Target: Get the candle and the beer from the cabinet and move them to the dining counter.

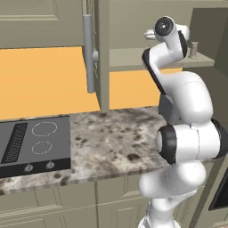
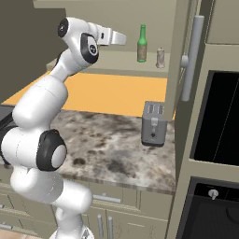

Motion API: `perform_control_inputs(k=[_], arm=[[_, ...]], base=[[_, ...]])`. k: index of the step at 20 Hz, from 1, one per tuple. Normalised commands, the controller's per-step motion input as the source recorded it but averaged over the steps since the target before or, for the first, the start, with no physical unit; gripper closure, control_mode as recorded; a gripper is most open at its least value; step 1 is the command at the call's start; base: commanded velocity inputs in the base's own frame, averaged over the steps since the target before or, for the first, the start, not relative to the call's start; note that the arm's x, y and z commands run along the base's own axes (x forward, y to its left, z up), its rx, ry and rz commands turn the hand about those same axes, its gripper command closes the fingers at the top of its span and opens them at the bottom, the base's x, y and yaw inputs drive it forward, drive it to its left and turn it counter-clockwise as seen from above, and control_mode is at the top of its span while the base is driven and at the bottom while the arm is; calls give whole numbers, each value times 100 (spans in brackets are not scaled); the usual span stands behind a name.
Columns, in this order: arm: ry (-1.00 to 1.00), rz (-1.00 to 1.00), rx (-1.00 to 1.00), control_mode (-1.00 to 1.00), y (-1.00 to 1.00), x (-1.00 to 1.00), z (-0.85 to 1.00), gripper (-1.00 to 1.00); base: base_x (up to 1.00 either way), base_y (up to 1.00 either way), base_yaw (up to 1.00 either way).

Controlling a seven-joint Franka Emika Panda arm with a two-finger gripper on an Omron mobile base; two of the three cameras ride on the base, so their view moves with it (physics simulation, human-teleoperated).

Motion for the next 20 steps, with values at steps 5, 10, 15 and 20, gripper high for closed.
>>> perform_control_inputs(k=[5,10,15,20], arm=[[0,0,0,-100,-5,13,0,-100],[2,0,1,-100,-22,29,0,-100],[2,0,4,-100,-22,32,0,-100],[0,0,0,-100,-20,28,0,-100]], base=[[0,0,0],[0,0,0],[0,0,0],[0,0,0]])
